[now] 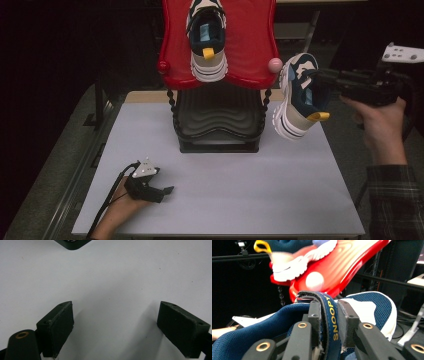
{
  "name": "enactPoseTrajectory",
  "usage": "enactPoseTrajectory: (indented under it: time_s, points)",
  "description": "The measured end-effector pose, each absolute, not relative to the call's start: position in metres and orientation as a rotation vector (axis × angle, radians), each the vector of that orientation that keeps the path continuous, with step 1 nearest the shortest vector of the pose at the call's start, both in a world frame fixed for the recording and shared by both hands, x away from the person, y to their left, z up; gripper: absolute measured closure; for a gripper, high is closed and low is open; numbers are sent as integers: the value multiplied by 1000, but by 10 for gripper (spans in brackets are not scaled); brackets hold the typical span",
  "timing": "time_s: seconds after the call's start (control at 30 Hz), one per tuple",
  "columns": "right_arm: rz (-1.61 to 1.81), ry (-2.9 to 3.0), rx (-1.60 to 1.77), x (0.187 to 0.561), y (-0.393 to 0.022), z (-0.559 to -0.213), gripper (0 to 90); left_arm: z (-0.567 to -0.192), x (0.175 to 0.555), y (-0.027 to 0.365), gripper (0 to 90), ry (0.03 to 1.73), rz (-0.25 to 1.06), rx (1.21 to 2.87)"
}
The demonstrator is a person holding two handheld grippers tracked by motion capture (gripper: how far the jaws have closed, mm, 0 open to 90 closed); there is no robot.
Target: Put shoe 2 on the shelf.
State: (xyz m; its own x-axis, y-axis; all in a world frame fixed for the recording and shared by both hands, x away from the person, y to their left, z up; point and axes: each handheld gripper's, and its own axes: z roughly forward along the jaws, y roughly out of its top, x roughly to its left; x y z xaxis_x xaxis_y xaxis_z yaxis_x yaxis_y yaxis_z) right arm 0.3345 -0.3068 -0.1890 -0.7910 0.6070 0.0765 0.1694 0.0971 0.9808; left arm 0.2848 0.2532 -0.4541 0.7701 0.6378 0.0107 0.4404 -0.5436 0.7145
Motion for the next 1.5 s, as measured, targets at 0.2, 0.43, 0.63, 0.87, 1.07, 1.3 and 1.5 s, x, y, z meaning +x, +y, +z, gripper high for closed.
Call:
enactPoseTrajectory:
  time_s: [0.2,0.43,0.63,0.87,1.07,1.3,1.5]
  points:
    - [1721,2000,736,339,-307,-160,737,-454,285,254,129,796,349,2242]
    - [1715,1954,698,344,-307,-123,738,-454,285,253,129,795,350,2240]
    - [1730,1926,653,349,-302,-98,740,-454,285,253,129,795,351,2238]
    - [1748,1937,595,362,-282,-75,741,-454,284,253,129,794,353,2239]
    - [1755,1967,558,382,-260,-66,740,-454,284,253,130,796,354,2237]
    - [1732,2022,523,411,-234,-59,741,-454,284,253,130,795,353,2241]
    - [1676,2098,496,436,-213,-61,740,-454,284,253,130,799,351,2237]
